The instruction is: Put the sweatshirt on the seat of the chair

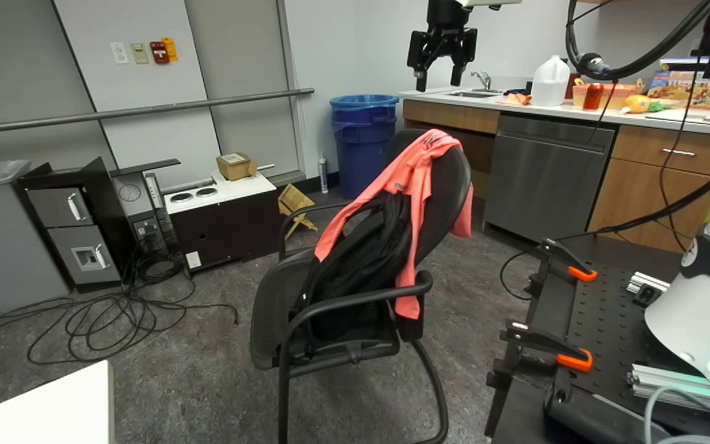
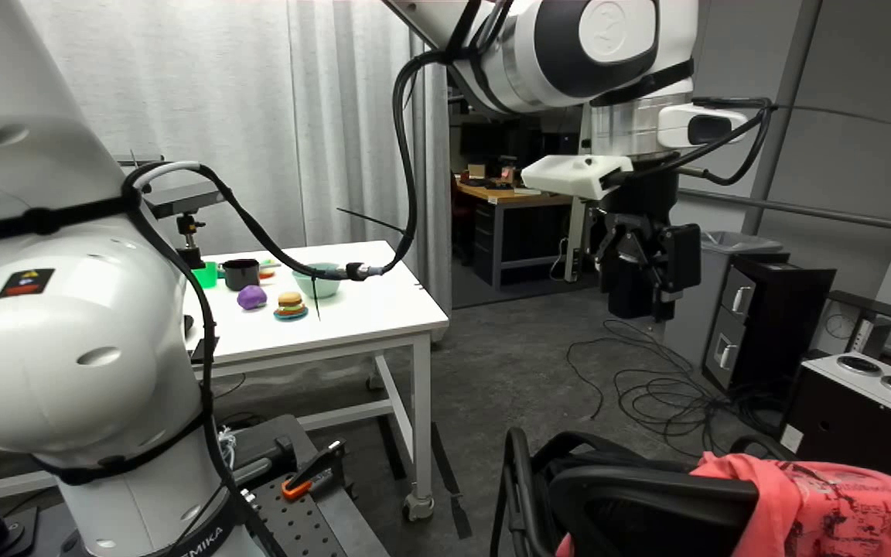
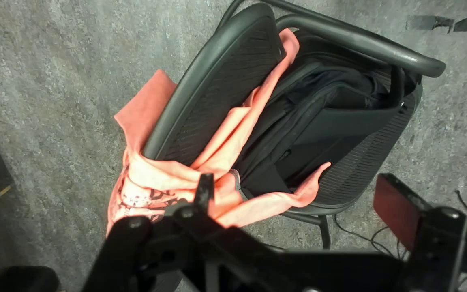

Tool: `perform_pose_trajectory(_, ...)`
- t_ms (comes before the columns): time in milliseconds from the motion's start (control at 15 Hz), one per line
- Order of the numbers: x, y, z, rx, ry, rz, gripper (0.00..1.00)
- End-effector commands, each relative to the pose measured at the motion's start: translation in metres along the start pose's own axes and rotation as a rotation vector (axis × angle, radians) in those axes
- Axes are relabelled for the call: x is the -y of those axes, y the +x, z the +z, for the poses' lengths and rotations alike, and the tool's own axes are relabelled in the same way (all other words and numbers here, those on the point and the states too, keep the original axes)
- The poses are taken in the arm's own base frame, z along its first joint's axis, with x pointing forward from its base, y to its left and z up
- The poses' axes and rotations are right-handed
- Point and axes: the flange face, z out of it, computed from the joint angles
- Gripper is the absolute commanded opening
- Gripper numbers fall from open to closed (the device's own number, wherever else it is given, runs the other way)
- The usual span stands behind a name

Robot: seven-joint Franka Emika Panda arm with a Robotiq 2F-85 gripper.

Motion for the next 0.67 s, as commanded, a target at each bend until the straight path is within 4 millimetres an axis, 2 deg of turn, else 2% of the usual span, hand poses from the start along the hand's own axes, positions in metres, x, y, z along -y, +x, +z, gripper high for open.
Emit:
perform_pose_trajectory(0,-0.004,0.006,0.002,-0.005,-0.034,-0.019,1.0)
perform_pose_trajectory(467,-0.013,0.022,0.019,-0.019,-0.153,-0.136,1.0)
perform_pose_trajectory(600,-0.017,0.043,0.028,-0.047,-0.177,-0.165,1.0)
